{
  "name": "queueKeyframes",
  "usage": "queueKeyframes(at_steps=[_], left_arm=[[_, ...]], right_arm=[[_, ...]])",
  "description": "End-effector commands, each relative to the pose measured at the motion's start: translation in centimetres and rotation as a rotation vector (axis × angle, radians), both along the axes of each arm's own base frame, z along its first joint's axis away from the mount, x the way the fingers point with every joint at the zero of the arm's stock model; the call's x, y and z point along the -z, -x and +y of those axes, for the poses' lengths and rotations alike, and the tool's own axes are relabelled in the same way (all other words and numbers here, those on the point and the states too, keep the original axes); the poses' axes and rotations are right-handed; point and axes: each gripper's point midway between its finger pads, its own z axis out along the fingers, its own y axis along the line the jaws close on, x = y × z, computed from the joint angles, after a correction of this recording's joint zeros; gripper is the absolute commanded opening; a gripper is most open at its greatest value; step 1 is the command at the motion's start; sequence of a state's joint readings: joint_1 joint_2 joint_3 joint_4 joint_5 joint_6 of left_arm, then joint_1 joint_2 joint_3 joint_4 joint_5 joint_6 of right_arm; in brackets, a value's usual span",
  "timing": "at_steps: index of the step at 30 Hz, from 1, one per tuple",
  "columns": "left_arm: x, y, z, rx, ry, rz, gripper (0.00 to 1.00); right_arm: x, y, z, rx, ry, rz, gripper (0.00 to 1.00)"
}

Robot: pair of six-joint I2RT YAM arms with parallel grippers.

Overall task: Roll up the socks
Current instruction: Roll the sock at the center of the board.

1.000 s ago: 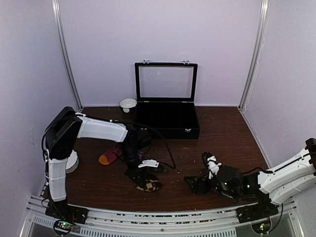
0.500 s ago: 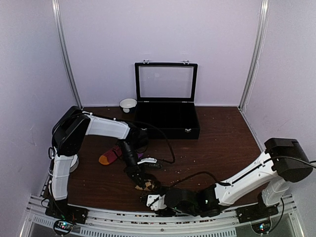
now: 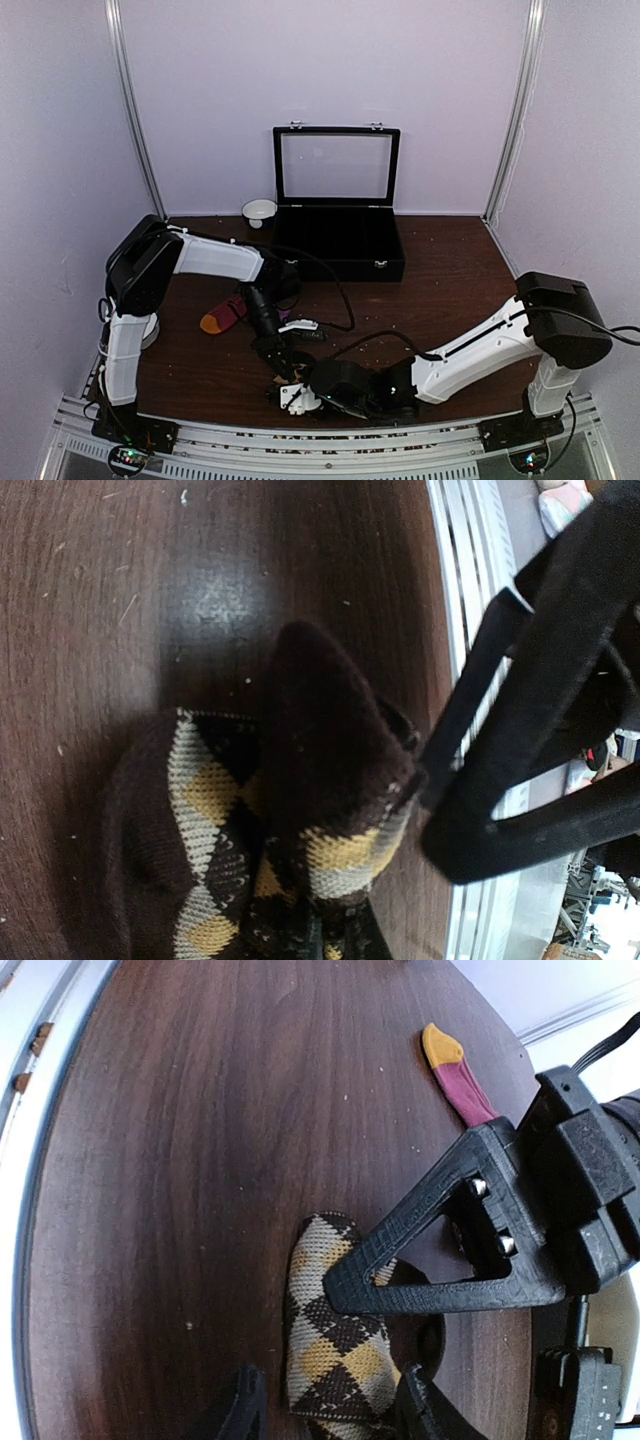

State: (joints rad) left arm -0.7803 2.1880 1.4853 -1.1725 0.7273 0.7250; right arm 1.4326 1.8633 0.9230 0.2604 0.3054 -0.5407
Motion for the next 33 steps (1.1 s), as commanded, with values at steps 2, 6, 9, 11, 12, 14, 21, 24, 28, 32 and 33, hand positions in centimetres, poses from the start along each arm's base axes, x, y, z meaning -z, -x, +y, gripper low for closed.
queueKeyframes(at_steps=[2,6,9,11,12,14,21,24,28,32,33], left_arm=[[4.0,-0.7,2.9,0.056,-0.15,-0.059,0.05],[3.9,-0.6,2.9,0.064,-0.144,-0.054,0.07],[3.8,-0.4,2.9,0.068,-0.14,-0.045,0.09],[3.8,-0.4,3.0,0.07,-0.14,-0.044,0.12],[3.8,-0.4,3.0,0.069,-0.138,-0.044,0.14],[3.5,-0.5,2.7,0.066,-0.128,-0.048,0.23],[-0.9,-3.9,0.8,-0.033,0.028,-0.167,0.46],[-3.9,-5.6,0.6,-0.08,0.133,-0.257,0.47],[-6.7,-6.1,1.3,-0.089,0.208,-0.343,0.48],[-8.4,-6.1,2.5,-0.123,0.266,-0.376,0.48],[-9.1,-6.3,2.8,-0.134,0.294,-0.41,0.48]], right_arm=[[2.3,-1.1,-0.5,-0.011,0.082,0.049,0.44],[3.9,-1.7,-0.8,-0.002,0.111,0.086,0.4],[4.9,-2.4,-1.0,0.008,0.131,0.115,0.36],[5.3,-2.7,-1.0,0.008,0.143,0.137,0.3],[5.4,-2.9,-1.1,0.009,0.148,0.151,0.27],[5.9,-2.8,-1.2,0.006,0.163,0.187,0.2],[9.2,-1.0,-2.8,0.019,0.249,0.355,0.06],[9.9,0.0,-3.3,0.038,0.263,0.44,0.02],[10.5,0.9,-3.3,0.089,0.28,0.57,0.0],[10.9,2.1,-3.2,0.165,0.293,0.752,0.0],[11.0,2.4,-3.2,0.183,0.292,0.797,0.0]])
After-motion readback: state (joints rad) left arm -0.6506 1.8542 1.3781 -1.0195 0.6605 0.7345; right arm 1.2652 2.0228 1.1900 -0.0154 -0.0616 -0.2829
